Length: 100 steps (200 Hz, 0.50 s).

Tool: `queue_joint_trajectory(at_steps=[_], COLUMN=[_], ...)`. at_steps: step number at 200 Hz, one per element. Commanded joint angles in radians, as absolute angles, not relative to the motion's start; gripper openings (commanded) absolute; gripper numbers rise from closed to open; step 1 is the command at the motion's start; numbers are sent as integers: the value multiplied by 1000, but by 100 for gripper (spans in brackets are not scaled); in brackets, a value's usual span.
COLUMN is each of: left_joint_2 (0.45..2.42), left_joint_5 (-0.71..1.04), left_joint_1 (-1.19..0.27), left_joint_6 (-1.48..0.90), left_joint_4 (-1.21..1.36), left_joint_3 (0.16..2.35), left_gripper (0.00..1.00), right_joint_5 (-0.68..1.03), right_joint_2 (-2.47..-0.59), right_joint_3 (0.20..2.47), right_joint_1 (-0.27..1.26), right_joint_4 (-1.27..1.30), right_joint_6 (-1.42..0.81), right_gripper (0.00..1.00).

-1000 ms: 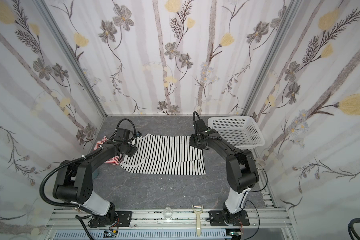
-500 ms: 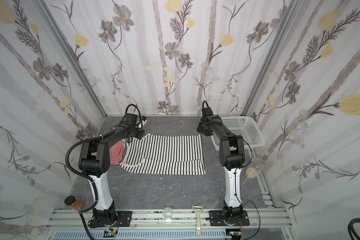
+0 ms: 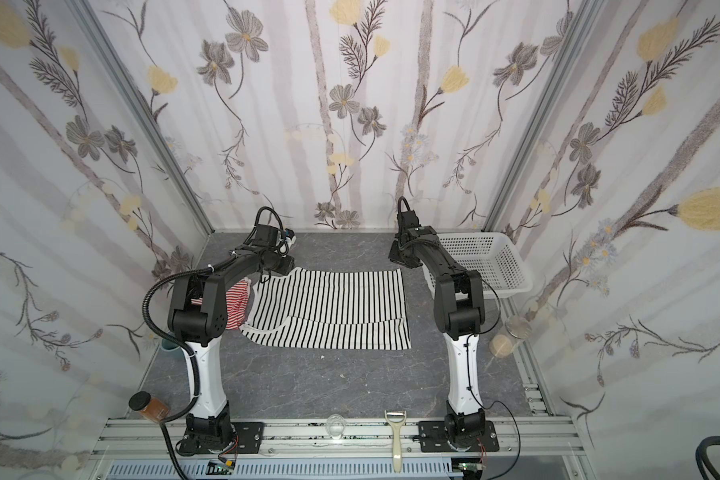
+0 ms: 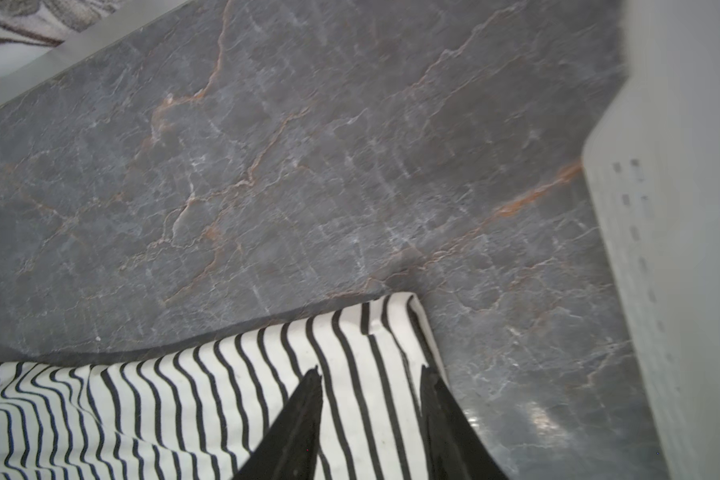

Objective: Fold and stack the tank tops

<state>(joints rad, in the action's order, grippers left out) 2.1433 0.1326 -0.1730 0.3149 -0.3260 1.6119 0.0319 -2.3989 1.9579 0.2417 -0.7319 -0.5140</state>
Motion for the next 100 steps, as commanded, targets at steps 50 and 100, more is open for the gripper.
queue_joint_trajectory(at_steps=[50, 100], left_joint_2=[2227, 2248], left_joint_5=[147, 167], left_joint_1=[-197, -201], left_joint_6=[321, 311], left_joint_4=[-336, -337], left_joint_3=[1673, 1683], left_gripper=[45, 45], right_joint_5=[-14, -72], right_joint_2=[-2475, -2526], right_joint_3=[1972, 2006], right_joint_1=[261, 258], right_joint_4=[-737, -765], right_joint_6=[-519, -525], right_gripper=[42, 42])
